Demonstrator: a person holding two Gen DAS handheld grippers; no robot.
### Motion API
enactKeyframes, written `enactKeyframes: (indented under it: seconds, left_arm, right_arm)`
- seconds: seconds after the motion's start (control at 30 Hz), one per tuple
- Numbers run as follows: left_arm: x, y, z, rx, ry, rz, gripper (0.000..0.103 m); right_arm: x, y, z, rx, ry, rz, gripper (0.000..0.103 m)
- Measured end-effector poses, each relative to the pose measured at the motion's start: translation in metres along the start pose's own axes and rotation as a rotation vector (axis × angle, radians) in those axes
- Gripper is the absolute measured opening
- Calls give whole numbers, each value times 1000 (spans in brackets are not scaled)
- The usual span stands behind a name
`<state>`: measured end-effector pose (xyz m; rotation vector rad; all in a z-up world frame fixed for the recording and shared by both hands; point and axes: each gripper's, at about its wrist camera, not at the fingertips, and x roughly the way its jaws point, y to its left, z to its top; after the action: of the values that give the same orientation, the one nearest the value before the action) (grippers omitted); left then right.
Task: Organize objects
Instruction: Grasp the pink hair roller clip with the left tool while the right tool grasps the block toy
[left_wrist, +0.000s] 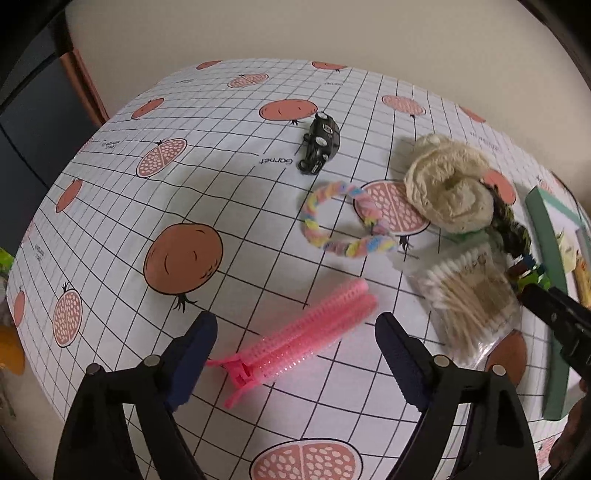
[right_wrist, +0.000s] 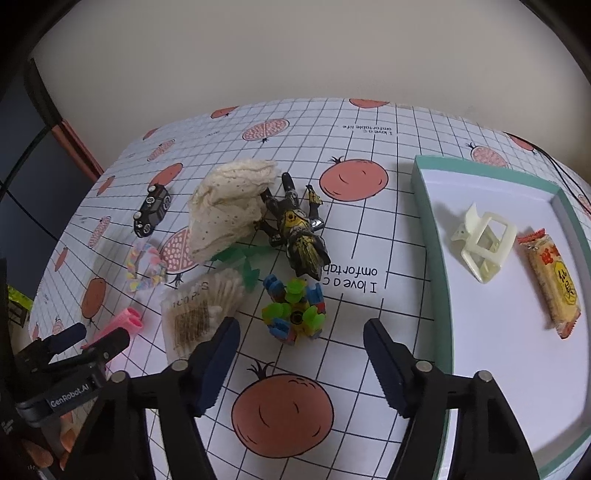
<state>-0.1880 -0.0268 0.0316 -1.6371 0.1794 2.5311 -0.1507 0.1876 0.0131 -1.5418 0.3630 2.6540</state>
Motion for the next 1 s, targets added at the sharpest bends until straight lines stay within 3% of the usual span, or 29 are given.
enactKeyframes:
  seconds: [0.2,0.5,0.57,0.73,1.0]
  left_arm:
    - [4,-5,0,24,15,-7,68]
    - [7,-9,-1,46,8,9,64]
    - [7,-8,0,43,8,7,63]
    - [8,-7,1,44,6,4,58]
    - [7,-11,2,55,2,-12,36]
  right_arm:
    - [5,-1,0,5,9,1,63]
    - [9,-1,1,5,26,12,47]
    - [10,-1,1,6,31,26,36]
    - [10,4,-1,-13,33,22,36]
    - [10,7,-2,-29,37,25,36]
